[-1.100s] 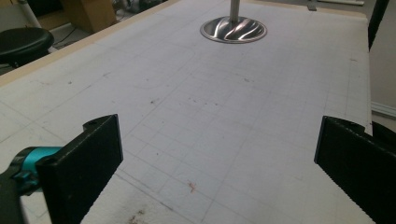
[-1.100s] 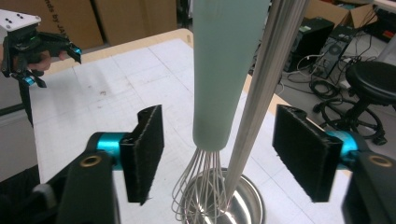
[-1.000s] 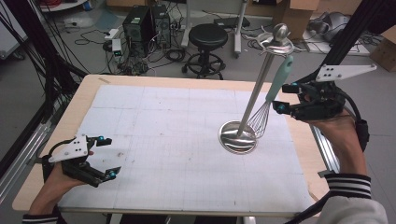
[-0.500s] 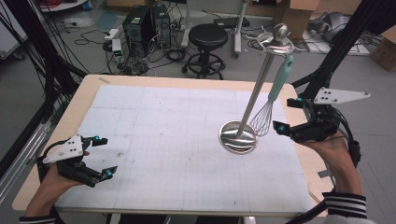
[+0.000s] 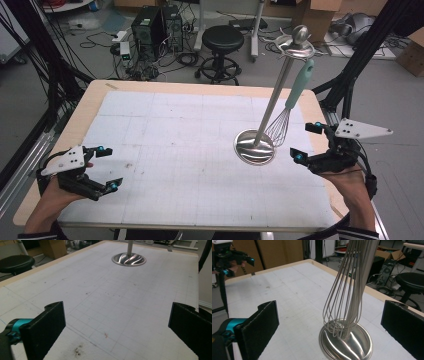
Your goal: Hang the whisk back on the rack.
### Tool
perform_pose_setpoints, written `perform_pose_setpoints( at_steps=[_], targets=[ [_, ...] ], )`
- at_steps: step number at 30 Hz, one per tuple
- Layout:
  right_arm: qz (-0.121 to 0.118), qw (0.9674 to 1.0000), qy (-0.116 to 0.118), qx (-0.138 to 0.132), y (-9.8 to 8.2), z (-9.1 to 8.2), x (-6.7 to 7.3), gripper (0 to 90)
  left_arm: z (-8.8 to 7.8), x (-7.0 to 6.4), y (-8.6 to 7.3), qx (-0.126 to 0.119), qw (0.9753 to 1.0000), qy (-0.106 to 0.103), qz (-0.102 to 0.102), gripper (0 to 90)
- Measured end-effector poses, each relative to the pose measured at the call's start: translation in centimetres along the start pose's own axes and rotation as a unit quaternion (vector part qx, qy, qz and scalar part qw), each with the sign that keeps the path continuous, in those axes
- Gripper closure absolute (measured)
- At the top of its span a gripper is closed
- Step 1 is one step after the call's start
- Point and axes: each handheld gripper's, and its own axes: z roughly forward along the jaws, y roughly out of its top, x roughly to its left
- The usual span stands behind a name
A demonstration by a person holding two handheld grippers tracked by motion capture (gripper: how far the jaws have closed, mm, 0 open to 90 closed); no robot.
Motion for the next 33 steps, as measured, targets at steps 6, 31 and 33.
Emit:
perform_pose_setpoints(
  at_steps=[6,31,33],
  targets=[
    [0.002,0.9999,0.006,-0.012,-1.5,0.3,0.5,0.5,-0.2,0.0,0.0,-0.005,1.0,0.002,-0.002,1.7],
    [0.024,0.9992,0.008,-0.031,-8.3,2.8,2.6,0.5,-0.2,0.2,0.3,-0.013,0.9999,0.003,-0.004,1.7],
    [0.022,0.9993,0.007,-0.028,-8.5,2.9,2.8,0.5,-0.1,0.2,0.3,-0.013,0.9999,0.003,-0.004,1.7]
  ],
)
